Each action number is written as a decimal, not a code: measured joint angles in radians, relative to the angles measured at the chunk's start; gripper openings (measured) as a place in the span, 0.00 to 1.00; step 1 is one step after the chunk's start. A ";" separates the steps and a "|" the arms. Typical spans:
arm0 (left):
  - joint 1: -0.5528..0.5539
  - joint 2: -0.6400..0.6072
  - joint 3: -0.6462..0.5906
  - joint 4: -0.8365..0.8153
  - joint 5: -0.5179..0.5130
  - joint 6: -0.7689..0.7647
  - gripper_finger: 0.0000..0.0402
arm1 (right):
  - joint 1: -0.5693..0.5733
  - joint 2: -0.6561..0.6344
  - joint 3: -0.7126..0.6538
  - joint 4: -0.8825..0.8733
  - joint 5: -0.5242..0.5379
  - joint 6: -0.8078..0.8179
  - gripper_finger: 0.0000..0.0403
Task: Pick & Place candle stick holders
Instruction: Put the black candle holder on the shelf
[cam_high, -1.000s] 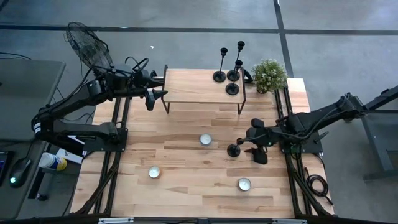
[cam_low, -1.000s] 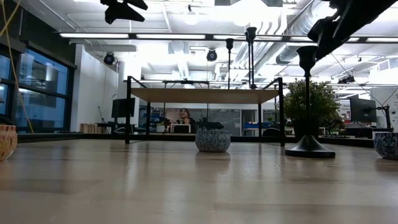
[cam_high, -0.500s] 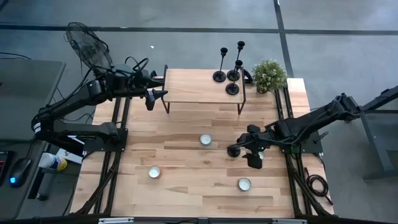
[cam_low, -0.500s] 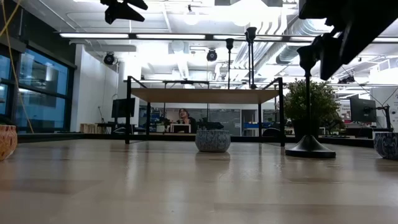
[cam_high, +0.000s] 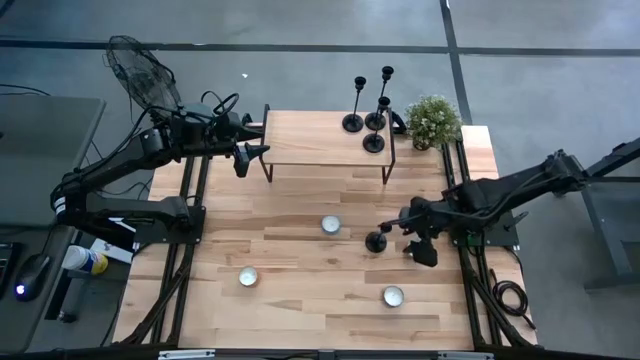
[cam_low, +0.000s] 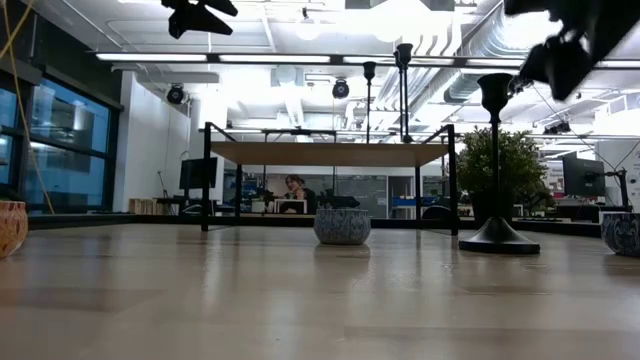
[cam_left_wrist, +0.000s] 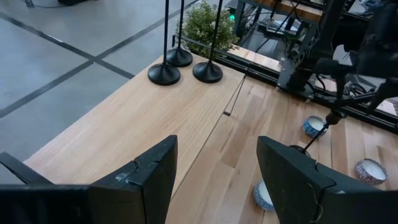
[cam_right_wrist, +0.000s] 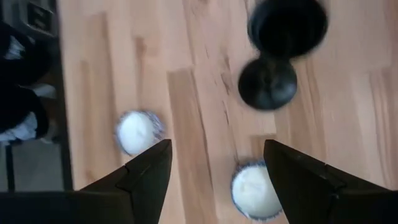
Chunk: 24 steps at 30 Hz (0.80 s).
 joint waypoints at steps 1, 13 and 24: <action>0.000 0.000 0.000 0.000 0.000 0.000 0.54 | 0.000 0.000 0.018 -0.007 0.001 -0.009 0.62; 0.000 0.000 0.000 0.000 0.000 0.000 0.54 | 0.001 0.021 0.241 -0.120 0.134 -0.095 0.62; 0.000 0.000 0.000 0.000 0.004 -0.022 0.54 | 0.025 0.166 0.266 -0.124 0.122 -0.092 0.62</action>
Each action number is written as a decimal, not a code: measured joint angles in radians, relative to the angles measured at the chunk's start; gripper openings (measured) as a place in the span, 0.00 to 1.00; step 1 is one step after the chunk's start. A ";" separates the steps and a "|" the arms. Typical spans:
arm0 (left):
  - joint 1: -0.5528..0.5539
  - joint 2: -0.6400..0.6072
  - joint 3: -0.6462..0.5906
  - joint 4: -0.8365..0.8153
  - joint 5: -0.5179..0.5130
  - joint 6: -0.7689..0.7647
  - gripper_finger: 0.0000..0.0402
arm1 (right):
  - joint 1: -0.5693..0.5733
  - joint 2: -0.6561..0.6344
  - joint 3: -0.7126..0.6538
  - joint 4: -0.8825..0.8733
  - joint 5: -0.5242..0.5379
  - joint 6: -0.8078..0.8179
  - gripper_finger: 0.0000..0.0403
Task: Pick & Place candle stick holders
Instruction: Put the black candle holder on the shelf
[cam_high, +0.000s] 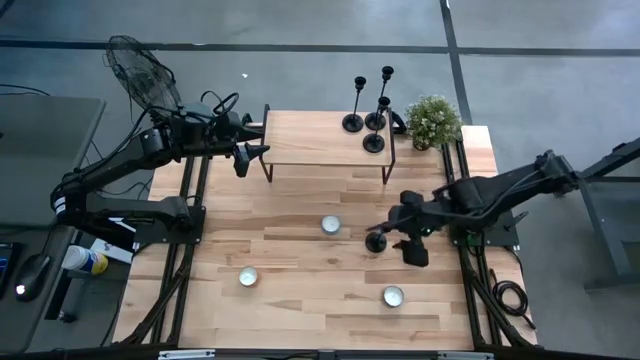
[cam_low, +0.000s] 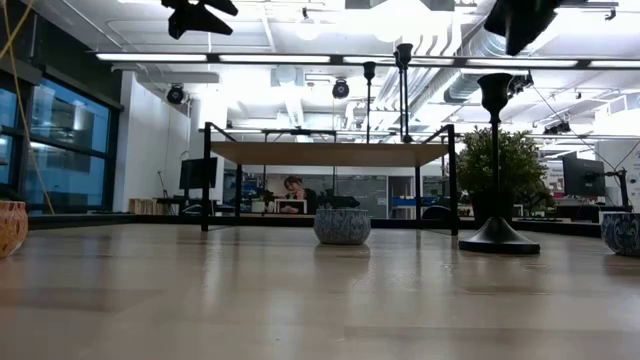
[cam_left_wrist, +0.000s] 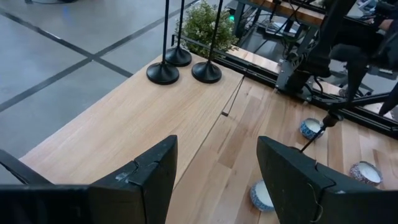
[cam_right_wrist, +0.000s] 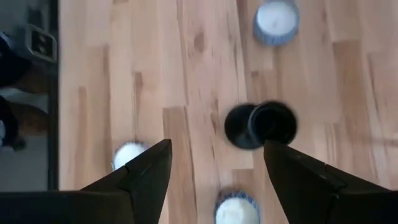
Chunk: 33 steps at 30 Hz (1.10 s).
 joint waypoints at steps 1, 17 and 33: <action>0.000 0.000 0.000 0.000 0.000 0.000 0.54 | 0.007 0.012 0.000 -0.009 0.008 0.011 0.62; 0.000 0.000 0.000 0.000 0.008 0.000 0.54 | 0.052 0.112 -0.001 -0.065 -0.117 0.160 0.62; 0.000 -0.001 0.000 0.006 0.008 0.026 0.54 | 0.062 -0.211 -0.148 0.195 0.068 0.116 0.62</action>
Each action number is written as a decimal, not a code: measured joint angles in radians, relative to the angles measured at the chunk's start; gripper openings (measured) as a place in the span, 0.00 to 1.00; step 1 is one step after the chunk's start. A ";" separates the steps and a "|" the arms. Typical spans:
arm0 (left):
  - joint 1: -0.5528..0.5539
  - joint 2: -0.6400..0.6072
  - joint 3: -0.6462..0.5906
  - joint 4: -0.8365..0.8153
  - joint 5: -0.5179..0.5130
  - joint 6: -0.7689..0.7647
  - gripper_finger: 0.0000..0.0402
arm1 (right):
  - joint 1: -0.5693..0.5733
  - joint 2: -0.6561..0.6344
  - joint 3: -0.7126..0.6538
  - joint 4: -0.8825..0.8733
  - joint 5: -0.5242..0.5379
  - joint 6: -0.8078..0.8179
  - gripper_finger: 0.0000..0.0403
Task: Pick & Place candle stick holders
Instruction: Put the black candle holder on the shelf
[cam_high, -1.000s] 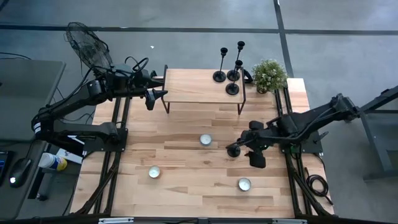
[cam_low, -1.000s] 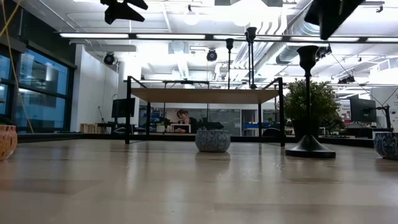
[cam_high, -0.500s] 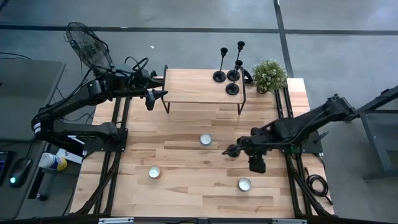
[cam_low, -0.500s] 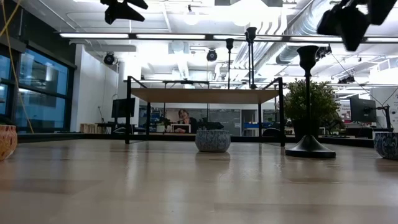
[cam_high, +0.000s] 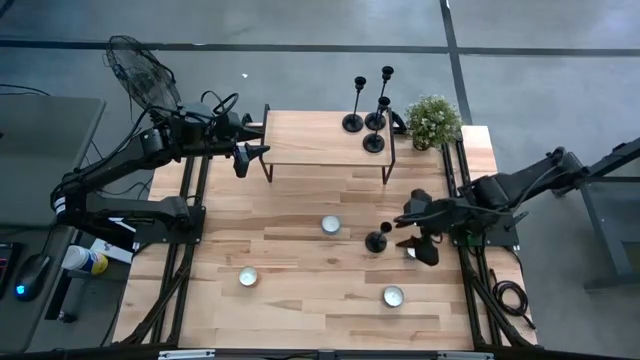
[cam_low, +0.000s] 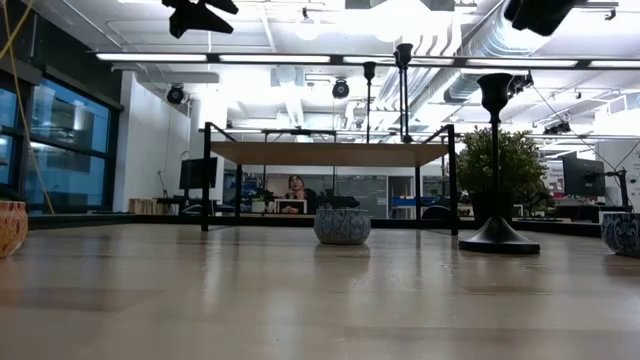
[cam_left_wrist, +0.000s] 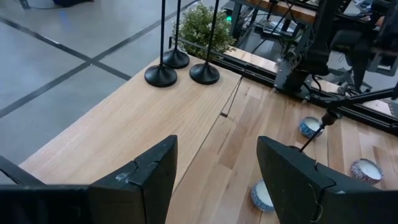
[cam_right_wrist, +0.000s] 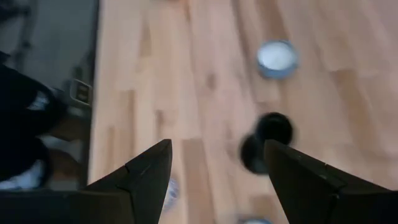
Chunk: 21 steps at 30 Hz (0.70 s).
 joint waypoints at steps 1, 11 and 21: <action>0.000 0.000 0.000 0.000 0.000 0.000 0.54 | 0.000 -0.020 -0.043 0.048 -0.018 0.011 0.62; 0.000 0.000 0.000 -0.002 -0.009 0.000 0.54 | 0.013 -0.117 -0.260 0.337 -0.105 0.064 0.62; 0.000 0.000 0.000 -0.003 -0.061 -0.005 0.54 | 0.028 -0.116 -0.319 0.271 -0.052 0.030 0.62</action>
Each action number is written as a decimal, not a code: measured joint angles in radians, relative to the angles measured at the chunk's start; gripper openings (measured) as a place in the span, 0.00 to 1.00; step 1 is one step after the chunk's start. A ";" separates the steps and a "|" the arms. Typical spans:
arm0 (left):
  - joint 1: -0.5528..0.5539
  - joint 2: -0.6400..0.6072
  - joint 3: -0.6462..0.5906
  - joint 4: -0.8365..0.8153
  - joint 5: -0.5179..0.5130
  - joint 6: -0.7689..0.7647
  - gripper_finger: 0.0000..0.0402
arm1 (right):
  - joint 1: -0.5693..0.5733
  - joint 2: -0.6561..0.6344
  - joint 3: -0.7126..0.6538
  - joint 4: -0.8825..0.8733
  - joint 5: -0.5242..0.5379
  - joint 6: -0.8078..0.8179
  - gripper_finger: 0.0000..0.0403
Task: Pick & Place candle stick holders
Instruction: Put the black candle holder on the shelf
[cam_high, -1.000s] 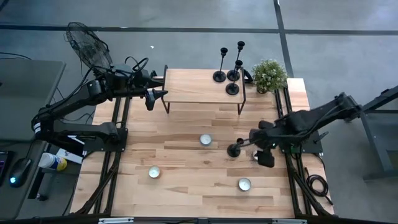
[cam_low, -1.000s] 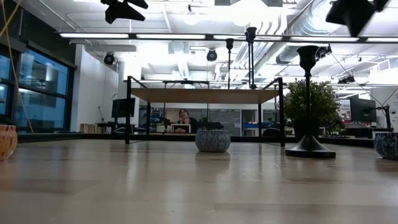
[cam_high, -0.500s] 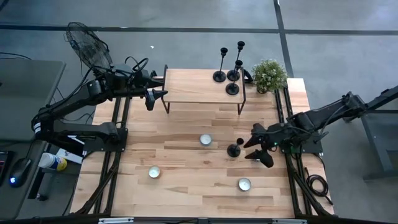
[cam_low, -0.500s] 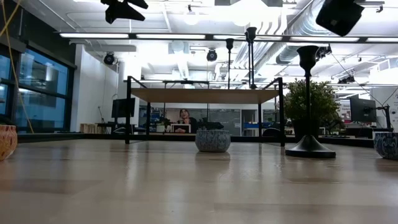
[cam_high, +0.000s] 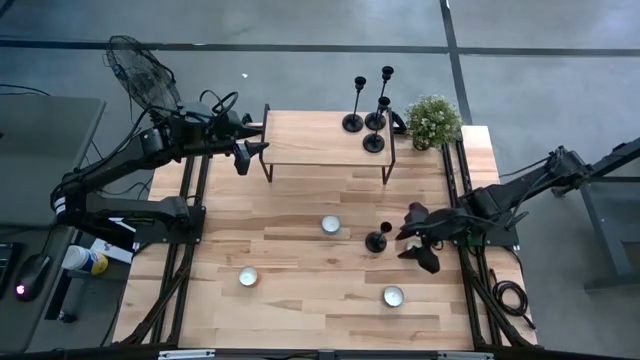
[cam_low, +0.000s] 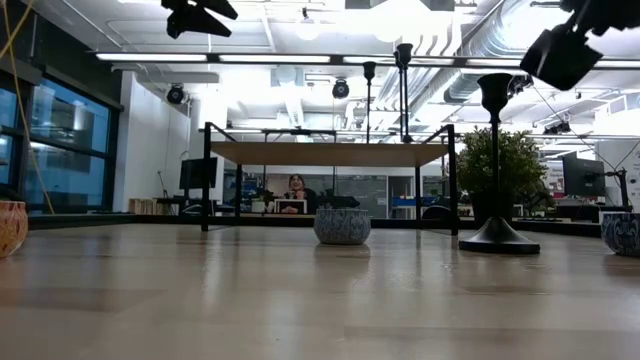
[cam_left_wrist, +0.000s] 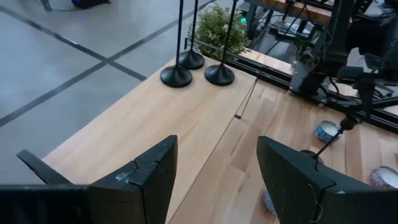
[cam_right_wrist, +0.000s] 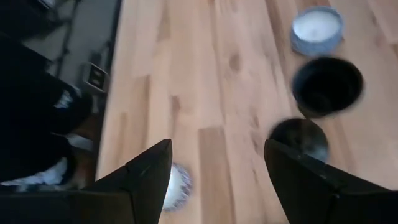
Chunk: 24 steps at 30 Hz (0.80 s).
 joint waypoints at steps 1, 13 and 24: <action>0.000 0.000 0.000 0.000 0.000 -0.003 0.54 | 0.000 0.000 0.000 -0.020 0.008 -0.003 0.62; 0.000 0.000 0.000 -0.003 0.000 -0.003 0.54 | -0.074 0.075 0.000 -0.041 0.110 -0.060 0.62; 0.000 0.000 0.000 -0.003 -0.001 -0.004 0.54 | -0.089 0.216 0.000 0.094 0.116 -0.063 0.62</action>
